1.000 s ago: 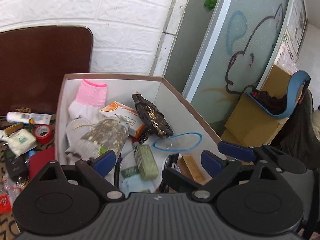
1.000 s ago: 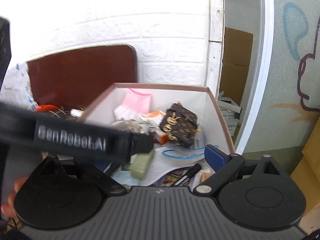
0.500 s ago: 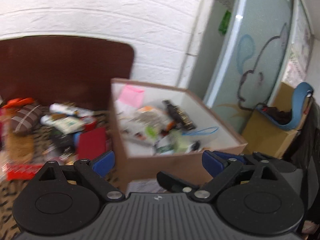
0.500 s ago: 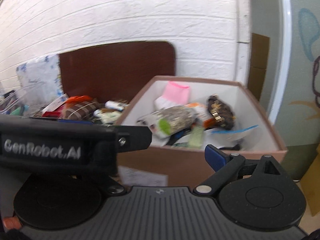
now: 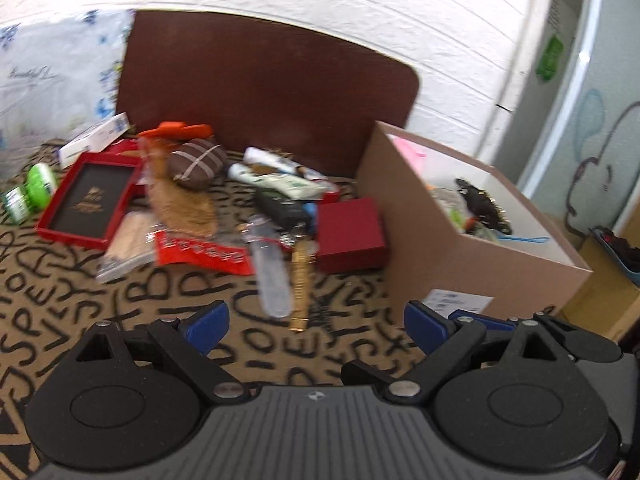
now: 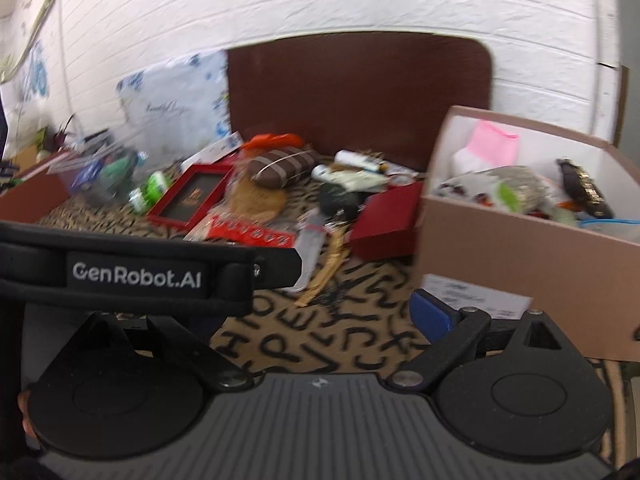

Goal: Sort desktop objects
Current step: 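Return the left gripper to the table and grasp the clear plastic tube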

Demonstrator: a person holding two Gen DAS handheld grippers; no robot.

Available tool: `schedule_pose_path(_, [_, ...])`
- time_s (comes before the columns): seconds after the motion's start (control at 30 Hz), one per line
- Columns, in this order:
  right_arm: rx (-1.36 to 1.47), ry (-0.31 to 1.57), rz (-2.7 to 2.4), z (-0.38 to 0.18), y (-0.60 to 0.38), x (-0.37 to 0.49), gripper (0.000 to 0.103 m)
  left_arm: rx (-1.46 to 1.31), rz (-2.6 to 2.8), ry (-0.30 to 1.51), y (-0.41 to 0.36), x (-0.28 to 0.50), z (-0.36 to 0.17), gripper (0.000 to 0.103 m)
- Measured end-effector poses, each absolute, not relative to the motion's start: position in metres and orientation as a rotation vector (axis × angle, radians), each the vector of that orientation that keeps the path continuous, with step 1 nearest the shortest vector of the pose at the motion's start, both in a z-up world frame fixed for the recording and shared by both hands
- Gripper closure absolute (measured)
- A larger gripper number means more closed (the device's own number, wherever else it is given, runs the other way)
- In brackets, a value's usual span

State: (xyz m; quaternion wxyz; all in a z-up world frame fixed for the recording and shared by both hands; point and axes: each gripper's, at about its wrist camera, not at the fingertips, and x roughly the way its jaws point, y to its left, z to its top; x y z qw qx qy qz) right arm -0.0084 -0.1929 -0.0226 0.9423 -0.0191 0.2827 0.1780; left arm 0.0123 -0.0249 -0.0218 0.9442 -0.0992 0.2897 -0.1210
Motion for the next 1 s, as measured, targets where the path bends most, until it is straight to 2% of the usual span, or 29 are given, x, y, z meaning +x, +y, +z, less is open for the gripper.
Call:
schedule_pose_path(0.37, [-0.088,0.622,0.348,-0.063,-0.163,0.027,0.011,-0.195,-0.171,0.612,0.003,0.029,-0.041,0.006])
schedule_pose_path(0.43, [-0.075,0.632,0.335,-0.068,-0.162,0.033,0.024,-0.192,-0.179,0.614,0.005,0.035,-0.044,0.008])
schedule_pose_path(0.53, [-0.081,0.644,0.307,-0.077,-0.160,0.044,0.033,-0.179,-0.189,0.619,0.003,0.046,-0.049,0.017])
schedule_pose_path(0.6, [-0.084,0.640,0.293,-0.081,-0.159,0.047,0.037,-0.171,-0.210,0.633,0.000,0.055,-0.052,0.029])
schedule_pose_path(0.63, [-0.086,0.638,0.284,-0.083,-0.159,0.050,0.040,-0.172,-0.217,0.642,-0.002,0.060,-0.054,0.031])
schedule_pose_path(0.7, [-0.090,0.640,0.268,-0.088,-0.158,0.056,0.047,-0.172,-0.232,0.659,-0.006,0.071,-0.057,0.041])
schedule_pose_path(0.77, [-0.093,0.641,0.253,-0.091,-0.157,0.062,0.049,-0.174,-0.250,0.675,-0.010,0.080,-0.060,0.044])
schedule_pose_path(0.83, [-0.100,0.646,0.237,-0.094,-0.156,0.066,0.055,-0.178,-0.270,0.682,-0.014,0.087,-0.061,0.044])
schedule_pose_path(0.97, [-0.098,0.654,0.232,-0.099,-0.156,0.073,0.056,-0.160,-0.277,0.707,-0.023,0.105,-0.066,0.045])
schedule_pose_path(1.0, [-0.098,0.653,0.231,-0.099,-0.155,0.074,0.057,-0.162,-0.278,0.721,-0.025,0.110,-0.068,0.050])
